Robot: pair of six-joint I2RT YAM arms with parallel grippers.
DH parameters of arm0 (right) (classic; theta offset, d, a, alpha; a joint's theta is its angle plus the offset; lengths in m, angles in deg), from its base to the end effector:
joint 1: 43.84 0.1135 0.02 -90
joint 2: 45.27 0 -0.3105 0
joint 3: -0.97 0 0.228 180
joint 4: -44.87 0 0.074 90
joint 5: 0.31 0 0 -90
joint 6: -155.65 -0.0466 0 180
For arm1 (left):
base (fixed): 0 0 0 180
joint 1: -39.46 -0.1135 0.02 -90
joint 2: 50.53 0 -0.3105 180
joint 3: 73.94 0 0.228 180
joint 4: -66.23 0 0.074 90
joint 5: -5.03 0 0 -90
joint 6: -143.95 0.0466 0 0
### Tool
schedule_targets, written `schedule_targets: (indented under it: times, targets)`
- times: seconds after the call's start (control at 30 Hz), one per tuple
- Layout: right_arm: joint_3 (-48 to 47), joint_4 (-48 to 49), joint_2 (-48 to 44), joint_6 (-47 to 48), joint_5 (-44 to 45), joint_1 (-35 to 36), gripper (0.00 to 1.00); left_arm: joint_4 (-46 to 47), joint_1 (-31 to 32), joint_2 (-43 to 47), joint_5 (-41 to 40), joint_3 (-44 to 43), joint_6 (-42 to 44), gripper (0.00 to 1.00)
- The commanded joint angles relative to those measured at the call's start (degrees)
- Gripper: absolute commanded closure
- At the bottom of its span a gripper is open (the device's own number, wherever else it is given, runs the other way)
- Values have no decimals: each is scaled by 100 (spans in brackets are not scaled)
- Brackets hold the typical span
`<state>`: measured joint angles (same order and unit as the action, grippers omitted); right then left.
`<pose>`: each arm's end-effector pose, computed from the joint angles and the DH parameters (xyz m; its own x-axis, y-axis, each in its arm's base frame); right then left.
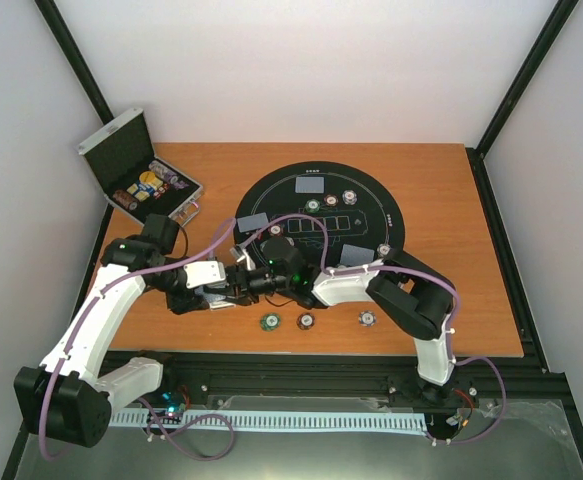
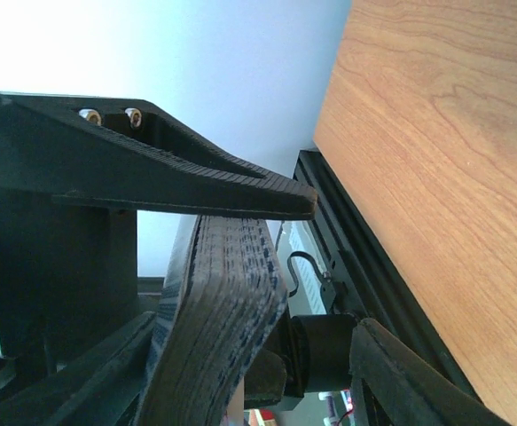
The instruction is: Distribute texas hold em gaming equipment
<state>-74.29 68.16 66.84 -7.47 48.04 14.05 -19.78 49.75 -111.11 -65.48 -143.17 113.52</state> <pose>0.1997 0.3765 0.2389 -0.9704 -0.2012 -0.1332 -0.1642 0.1465 0.9755 0.1140 -0.0365 0.3032 -0.2791 0.8768 -0.3915 0.9495 0.3129 0.0238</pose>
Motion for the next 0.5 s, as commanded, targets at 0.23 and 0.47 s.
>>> schedule_targets:
  times: [0.23,0.47]
  targets:
    - [627,-1008,-524,626,342,-323,47,-103,-9,129,147,-262,77,99]
    - [694,-1167,-824,714,401,-409,60,-105,-9,126,128,-272,81,99]
